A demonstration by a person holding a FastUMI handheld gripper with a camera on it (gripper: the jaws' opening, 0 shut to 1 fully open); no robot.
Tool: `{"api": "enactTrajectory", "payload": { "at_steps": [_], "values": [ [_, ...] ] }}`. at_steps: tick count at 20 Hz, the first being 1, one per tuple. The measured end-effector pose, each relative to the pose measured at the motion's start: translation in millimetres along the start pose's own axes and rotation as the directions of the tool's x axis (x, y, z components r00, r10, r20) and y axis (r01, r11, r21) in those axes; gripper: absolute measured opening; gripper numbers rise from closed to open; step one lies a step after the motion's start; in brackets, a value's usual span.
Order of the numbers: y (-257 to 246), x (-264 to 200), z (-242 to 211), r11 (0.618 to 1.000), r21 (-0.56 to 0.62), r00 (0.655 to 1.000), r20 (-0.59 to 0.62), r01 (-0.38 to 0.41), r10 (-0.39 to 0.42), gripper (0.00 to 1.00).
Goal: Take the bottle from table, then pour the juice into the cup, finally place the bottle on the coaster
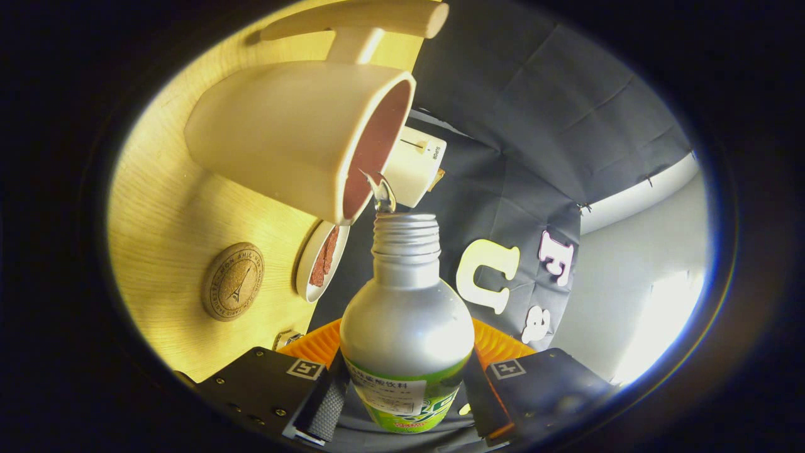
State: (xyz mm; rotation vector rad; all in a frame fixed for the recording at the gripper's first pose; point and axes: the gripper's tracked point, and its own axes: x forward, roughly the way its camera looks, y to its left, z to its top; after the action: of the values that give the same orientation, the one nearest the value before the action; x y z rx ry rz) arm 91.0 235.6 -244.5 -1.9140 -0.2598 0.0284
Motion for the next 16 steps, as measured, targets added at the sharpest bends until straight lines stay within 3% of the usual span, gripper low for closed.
{"api": "enactTrajectory", "payload": {
  "at_steps": [16],
  "values": [
    [-14, 3, 5, 0.994, -0.105, 0.999, 0.022, 0.036, -0.034, 0.80]
  ]
}}
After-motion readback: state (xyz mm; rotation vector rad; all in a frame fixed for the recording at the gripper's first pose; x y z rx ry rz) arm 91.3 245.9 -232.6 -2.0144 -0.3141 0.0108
